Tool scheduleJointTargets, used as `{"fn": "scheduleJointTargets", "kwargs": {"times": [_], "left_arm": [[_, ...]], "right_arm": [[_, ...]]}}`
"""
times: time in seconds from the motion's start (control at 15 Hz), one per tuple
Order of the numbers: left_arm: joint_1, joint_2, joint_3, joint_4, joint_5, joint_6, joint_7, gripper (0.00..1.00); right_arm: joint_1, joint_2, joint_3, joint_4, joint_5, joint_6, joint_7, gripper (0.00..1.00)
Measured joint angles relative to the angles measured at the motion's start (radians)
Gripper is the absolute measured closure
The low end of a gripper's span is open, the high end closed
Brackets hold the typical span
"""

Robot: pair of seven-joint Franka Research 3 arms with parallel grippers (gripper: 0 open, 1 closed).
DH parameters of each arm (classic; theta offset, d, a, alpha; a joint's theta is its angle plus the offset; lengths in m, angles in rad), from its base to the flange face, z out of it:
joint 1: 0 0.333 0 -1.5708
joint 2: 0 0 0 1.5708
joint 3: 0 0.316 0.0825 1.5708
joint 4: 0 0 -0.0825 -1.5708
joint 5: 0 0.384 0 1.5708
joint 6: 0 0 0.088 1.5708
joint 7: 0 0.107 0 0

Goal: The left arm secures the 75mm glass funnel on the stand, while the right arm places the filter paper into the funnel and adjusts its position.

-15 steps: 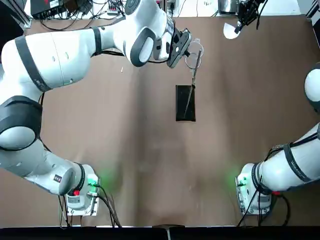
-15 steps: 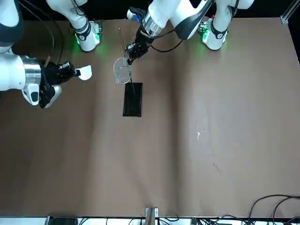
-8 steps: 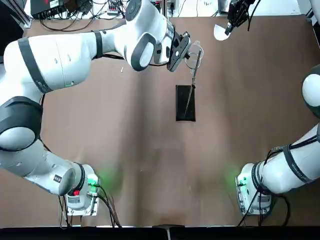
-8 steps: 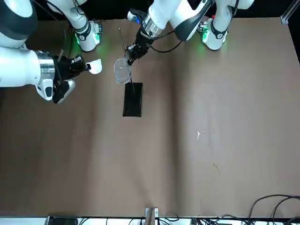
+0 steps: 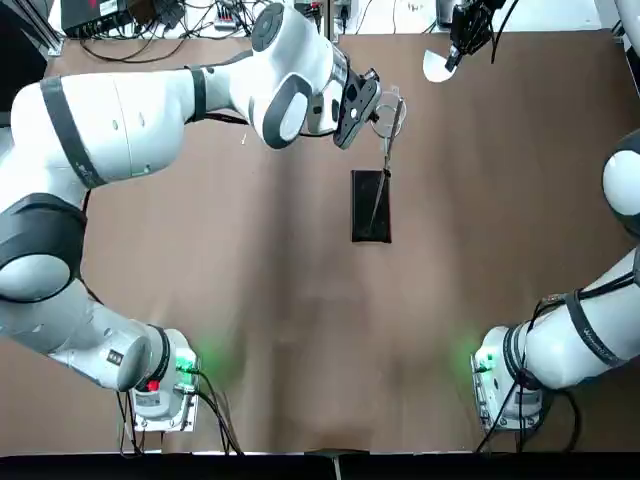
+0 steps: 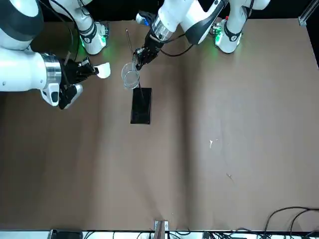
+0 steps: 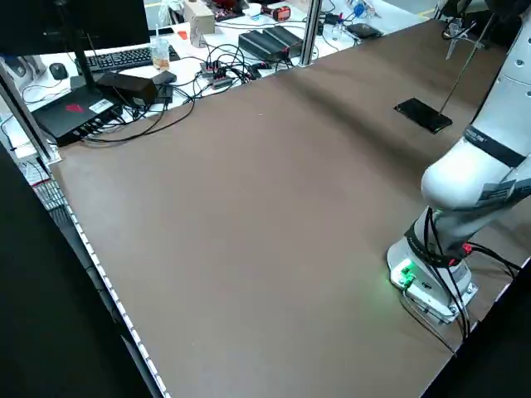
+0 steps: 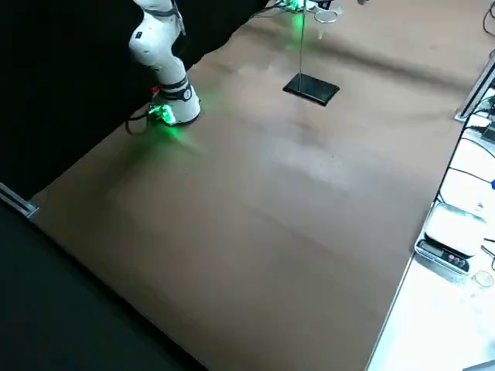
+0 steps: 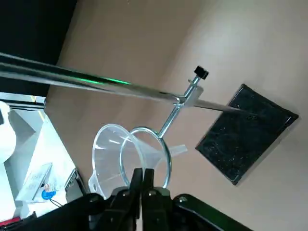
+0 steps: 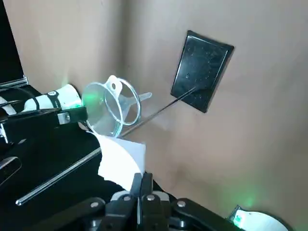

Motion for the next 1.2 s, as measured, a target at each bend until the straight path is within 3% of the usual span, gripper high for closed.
{"fn": "scheduleJointTargets", "kwargs": {"times": [0.07,0.33,0.73,1.2], "left_arm": [[-0.001,0.0,0.0,0.0,0.0,0.001,0.0,0.96],[-0.007,0.0,-0.002,0.0,0.0,0.002,0.0,0.74],[-0.007,0.0,-0.002,0.001,0.0,0.007,0.0,0.62],[0.065,0.0,0.0,0.004,-0.036,0.001,0.0,0.02]], "right_arm": [[0.0,0.0,0.0,0.0,0.0,0.003,0.0,0.99],[0.005,0.0,0.0,-0.001,0.0,0.01,0.002,0.99],[0.052,0.001,0.0,-0.004,0.001,0.06,0.06,0.99],[0.156,0.022,0.001,-0.011,0.001,0.105,0.14,0.99]]}}
